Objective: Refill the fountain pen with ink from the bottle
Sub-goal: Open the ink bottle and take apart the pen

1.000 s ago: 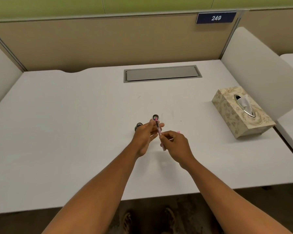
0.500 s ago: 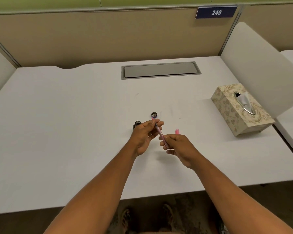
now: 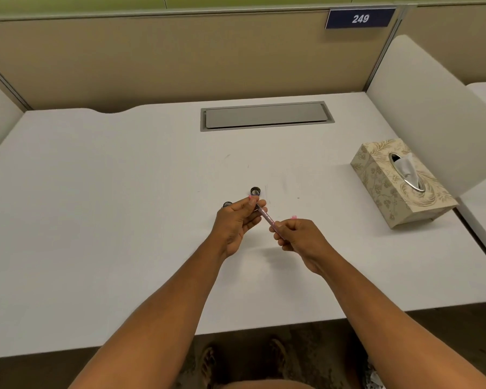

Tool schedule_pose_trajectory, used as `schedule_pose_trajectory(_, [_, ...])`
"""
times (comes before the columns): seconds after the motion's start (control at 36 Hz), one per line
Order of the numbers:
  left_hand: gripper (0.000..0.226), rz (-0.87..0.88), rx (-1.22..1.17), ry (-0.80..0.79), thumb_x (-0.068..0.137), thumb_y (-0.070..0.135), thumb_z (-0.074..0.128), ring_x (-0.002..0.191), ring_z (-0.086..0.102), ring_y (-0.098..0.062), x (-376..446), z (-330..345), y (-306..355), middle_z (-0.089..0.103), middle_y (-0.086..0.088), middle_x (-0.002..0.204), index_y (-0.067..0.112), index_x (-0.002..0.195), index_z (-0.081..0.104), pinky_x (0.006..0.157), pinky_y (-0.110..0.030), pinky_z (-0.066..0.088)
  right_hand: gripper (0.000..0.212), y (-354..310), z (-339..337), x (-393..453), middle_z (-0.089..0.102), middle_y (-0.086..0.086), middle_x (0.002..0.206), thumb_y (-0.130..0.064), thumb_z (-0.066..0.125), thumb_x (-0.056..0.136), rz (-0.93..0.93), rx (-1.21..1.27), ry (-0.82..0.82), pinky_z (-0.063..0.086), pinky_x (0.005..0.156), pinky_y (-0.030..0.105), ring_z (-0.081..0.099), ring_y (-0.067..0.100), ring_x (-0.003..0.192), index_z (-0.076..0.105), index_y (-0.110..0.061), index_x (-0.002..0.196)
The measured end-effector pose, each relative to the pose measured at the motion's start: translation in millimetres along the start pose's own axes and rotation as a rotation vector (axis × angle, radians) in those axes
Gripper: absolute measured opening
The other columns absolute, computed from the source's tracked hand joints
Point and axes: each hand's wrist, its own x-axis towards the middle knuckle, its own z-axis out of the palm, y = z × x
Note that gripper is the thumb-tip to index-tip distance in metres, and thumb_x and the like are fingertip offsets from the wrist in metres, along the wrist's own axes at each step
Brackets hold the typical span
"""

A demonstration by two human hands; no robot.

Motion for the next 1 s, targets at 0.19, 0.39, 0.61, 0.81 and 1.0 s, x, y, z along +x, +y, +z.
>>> schedule_pose_trajectory(0.19, [0.016, 0.037, -0.013, 0.029, 0.099, 0.014, 0.057, 0.09, 0.074, -0.016, 1.0, 2.7, -3.2, 0.078, -0.001, 0.09, 0.013, 0.101, 0.073, 0.081, -0.026, 0.059, 0.025, 3.0, 5.0, 2.1, 0.065, 0.005, 0.079, -0.021, 0.058, 0.1, -0.032, -0.023, 0.067, 0.05, 0.066, 0.025, 0.056, 0.015, 0.071, 0.074, -0.007, 0.088])
schedule_pose_trajectory(0.39, [0.018, 0.039, -0.066, 0.006, 0.102, 0.011, 0.053, 0.092, 0.073, -0.018, 2.3, -0.7, -2.7, 0.077, -0.003, 0.092, 0.01, 0.104, 0.071, 0.086, -0.029, 0.059, 0.046, -9.6, 2.9, -2.9, 0.062, 0.002, 0.073, -0.043, 0.044, 0.104, 0.242, 0.357, -0.219, 0.049, 0.062, 0.025, 0.055, 0.012, 0.062, 0.07, -0.005, 0.108])
schedule_pose_trajectory(0.61, [0.017, 0.056, -0.042, 0.033, 0.101, 0.01, 0.054, 0.084, 0.075, -0.017, 1.7, 6.2, -3.8, 0.077, -0.003, 0.087, 0.008, 0.101, 0.071, 0.08, -0.028, 0.061, 0.033, -14.8, 13.5, -1.1, 0.042, -0.005, 0.058, -0.032, 0.048, 0.105, 0.29, 0.383, -0.086, 0.027, 0.049, 0.02, 0.03, 0.008, 0.049, 0.066, -0.009, 0.088])
schedule_pose_trajectory(0.81, [0.013, 0.068, -0.051, 0.13, 0.097, 0.01, 0.061, 0.077, 0.075, -0.016, 0.5, 9.7, -2.5, 0.077, -0.002, 0.078, 0.009, 0.092, 0.073, 0.073, -0.026, 0.061, 0.035, -13.2, 25.9, 3.6, 0.045, -0.002, 0.059, -0.031, 0.049, 0.104, 0.222, 0.259, 0.067, 0.031, 0.052, 0.022, 0.032, 0.01, 0.05, 0.069, -0.009, 0.086])
schedule_pose_trajectory(1.0, [0.013, 0.072, -0.096, 0.109, 0.097, 0.008, 0.06, 0.08, 0.073, -0.019, 0.4, 4.6, -1.2, 0.077, -0.006, 0.084, 0.006, 0.094, 0.073, 0.076, -0.026, 0.061, 0.024, -14.9, 19.6, 1.3, 0.054, 0.002, 0.07, -0.025, 0.057, 0.101, 0.164, 0.256, 0.0, 0.04, 0.056, 0.023, 0.042, 0.011, 0.056, 0.072, -0.006, 0.096])
